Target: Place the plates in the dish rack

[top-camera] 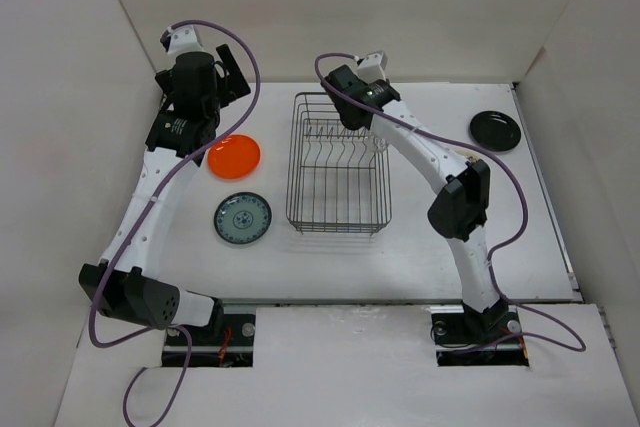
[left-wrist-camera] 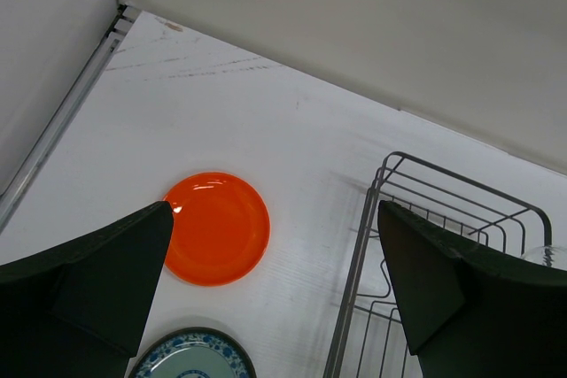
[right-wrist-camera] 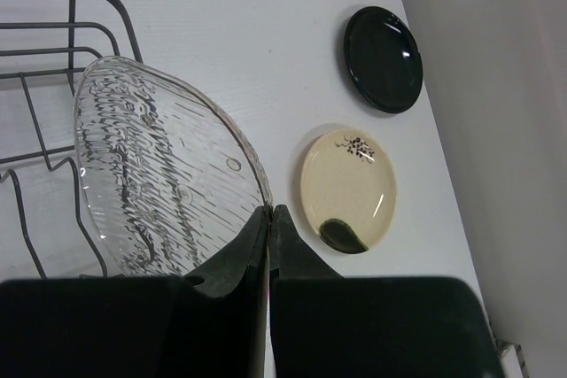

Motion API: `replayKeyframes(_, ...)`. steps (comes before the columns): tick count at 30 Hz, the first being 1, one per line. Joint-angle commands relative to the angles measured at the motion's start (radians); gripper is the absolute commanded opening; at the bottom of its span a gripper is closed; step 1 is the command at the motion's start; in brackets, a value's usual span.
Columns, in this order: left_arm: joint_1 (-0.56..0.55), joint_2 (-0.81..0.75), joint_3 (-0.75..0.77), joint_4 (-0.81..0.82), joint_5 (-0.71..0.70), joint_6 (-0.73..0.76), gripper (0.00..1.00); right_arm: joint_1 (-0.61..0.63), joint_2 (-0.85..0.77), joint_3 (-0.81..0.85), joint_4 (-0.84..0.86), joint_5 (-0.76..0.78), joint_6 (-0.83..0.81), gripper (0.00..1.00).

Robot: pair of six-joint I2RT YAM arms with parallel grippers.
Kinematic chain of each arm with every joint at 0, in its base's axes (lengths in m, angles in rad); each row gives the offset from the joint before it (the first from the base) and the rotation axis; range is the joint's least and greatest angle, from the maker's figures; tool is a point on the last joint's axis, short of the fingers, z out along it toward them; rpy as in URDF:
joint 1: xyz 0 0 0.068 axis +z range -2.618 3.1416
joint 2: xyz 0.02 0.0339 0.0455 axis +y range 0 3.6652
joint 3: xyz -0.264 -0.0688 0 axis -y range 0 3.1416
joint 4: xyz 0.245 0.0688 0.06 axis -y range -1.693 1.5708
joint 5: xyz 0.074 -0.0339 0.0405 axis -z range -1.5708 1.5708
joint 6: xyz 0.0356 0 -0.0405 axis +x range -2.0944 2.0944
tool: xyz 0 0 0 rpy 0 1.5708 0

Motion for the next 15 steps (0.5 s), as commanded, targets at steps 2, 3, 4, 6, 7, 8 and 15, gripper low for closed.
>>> replayKeyframes(2, 0.002, -0.041, 0.044, 0.013, 0.009, 0.001, 1.0, -0.007, 0.015, 0.041, -0.014, 0.037, 0.013, 0.0)
replayKeyframes(3, 0.002, -0.041, 0.044, 0.013, 0.009, 0.001, 1.0, -0.007, 0.015, 0.041, -0.014, 0.046, 0.013, 0.0)
replayKeyframes(4, 0.002, -0.041, 0.044, 0.013, 0.009, 0.001, 1.0, -0.007, 0.015, 0.052, -0.023, 0.046, 0.023, 0.0)
replayKeyframes(6, 0.002, -0.041, 0.044, 0.013, 0.009, 0.001, 1.0, -0.007, 0.015, 0.052, -0.023, 0.046, 0.023, 0.0)
replayKeyframes(7, 0.002, -0.041, 0.044, 0.013, 0.009, 0.001, 1.0, -0.007, 0.015, 0.062, -0.023, 0.046, 0.023, 0.0)
replayKeyframes(8, 0.002, -0.041, 0.044, 0.013, 0.009, 0.001, 1.0, -0.007, 0.015, 0.063, -0.023, 0.046, 0.023, 0.0)
replayKeyframes(15, 0.002, -0.05, 0.044, 0.013, -0.001, 0.01, 1.0, 0.003, 0.042, 0.072, -0.023, 0.046, 0.032, 0.0)
